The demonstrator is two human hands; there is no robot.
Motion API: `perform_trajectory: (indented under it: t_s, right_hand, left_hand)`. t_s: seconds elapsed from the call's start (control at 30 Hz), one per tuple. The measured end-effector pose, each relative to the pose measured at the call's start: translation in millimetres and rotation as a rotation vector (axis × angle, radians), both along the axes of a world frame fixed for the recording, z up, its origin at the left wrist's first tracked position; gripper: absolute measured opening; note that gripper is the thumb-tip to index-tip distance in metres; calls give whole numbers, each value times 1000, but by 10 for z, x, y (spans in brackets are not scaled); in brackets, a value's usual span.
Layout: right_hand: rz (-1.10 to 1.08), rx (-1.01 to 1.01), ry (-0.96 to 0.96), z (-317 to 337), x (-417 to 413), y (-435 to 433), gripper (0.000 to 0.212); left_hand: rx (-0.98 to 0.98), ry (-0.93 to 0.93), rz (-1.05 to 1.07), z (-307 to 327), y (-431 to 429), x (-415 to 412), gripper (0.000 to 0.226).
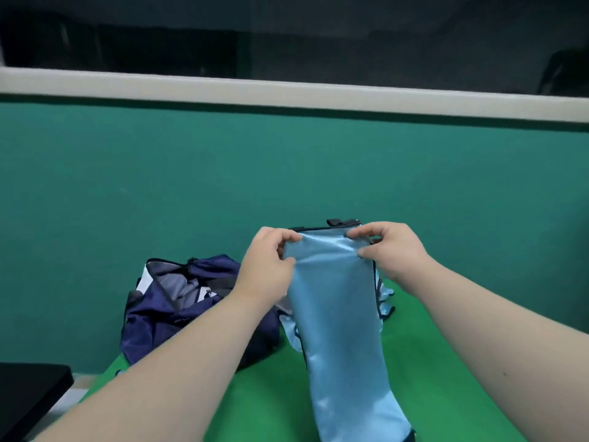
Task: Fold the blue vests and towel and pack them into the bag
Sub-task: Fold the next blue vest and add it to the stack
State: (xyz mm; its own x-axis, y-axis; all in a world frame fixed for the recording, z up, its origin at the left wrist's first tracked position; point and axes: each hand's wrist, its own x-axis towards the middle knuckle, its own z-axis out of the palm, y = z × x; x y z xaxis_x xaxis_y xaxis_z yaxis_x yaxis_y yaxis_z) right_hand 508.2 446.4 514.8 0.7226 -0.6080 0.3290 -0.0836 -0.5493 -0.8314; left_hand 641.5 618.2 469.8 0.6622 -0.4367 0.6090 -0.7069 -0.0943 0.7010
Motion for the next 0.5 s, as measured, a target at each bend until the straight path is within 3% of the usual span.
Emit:
perform_trajectory:
  t_s: [0.17, 0.3, 0.4, 0.5]
  right_hand:
    - [-40, -59, -161, 599, 73, -154, 42]
    - [-10, -12, -308, 705, -65, -131, 48]
    - [17, 16, -349, 444, -339, 8, 53]
    - [65, 24, -311, -77, -735, 216, 57]
  left_hand:
    - [-83, -122, 4, 710, -225, 98, 49]
    - [-154, -205, 6, 960, -125, -67, 53]
    - [-159, -301, -7, 780, 81, -320, 56]
    - [-128, -328, -49, 208, 376, -654, 52]
